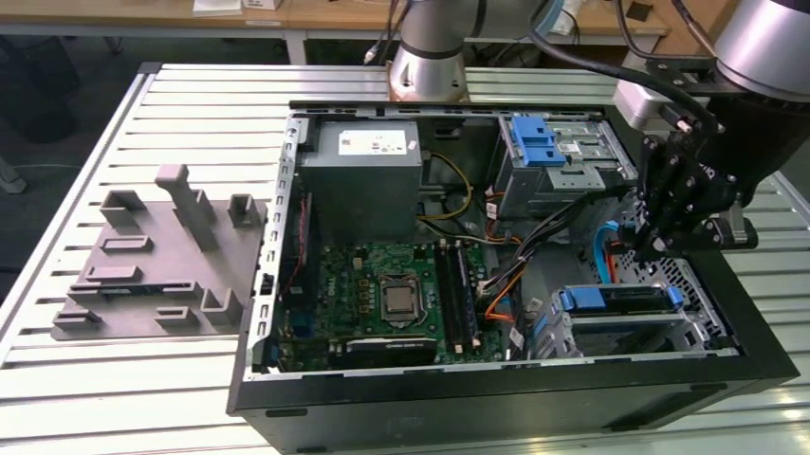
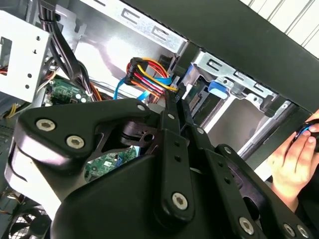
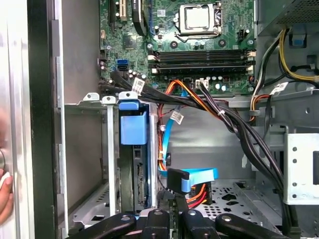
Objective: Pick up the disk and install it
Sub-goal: 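Insert the first disk wire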
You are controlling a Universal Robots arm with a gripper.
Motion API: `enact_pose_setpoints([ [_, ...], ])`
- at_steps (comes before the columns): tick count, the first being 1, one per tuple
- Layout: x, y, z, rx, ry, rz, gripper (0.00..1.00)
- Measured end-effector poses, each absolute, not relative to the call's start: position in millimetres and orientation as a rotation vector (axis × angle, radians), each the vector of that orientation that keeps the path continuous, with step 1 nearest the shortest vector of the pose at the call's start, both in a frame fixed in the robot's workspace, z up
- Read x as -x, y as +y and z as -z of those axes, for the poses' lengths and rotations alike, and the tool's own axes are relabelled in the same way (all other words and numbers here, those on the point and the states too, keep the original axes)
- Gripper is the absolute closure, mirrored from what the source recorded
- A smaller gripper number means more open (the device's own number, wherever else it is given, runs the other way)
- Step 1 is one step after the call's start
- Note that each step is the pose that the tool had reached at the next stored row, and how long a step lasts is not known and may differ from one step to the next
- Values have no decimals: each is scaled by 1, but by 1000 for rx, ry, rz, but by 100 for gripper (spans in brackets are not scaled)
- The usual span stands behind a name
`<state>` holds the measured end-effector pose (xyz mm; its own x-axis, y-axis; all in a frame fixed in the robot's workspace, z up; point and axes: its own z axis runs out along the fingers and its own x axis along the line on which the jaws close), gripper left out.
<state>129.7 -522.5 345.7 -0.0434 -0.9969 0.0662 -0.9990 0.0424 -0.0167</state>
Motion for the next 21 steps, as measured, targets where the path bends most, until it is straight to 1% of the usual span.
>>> enact_pose_setpoints([
  [16, -127, -532, -342, -2146, -2241, -87, 83],
  [21, -127, -533, -342, -2141, -2237, -77, 83],
])
